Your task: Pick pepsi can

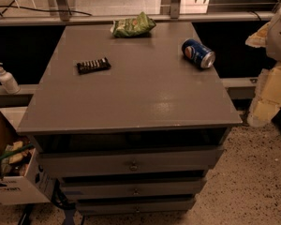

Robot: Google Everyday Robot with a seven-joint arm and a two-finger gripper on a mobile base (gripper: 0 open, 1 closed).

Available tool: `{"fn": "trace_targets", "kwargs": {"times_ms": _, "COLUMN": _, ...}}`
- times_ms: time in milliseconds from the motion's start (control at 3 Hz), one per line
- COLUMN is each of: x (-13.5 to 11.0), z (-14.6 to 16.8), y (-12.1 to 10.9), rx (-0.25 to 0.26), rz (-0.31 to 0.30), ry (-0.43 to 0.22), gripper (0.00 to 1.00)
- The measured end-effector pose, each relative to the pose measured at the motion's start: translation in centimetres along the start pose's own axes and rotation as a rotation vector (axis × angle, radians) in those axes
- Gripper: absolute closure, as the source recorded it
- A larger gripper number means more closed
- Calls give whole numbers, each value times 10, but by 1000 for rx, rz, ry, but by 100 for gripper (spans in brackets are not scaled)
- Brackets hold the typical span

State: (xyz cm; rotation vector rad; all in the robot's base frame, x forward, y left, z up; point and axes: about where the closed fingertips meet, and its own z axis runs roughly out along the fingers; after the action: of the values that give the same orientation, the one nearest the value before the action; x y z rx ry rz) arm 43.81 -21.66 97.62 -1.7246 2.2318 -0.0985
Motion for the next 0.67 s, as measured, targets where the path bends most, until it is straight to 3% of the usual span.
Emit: {"fn": "trace_targets", "kwargs": {"times_ms": 667, "x": 0, "z": 11, "y": -13, "rx": 30, "rz": 19, "ry": -37, "gripper": 0}}
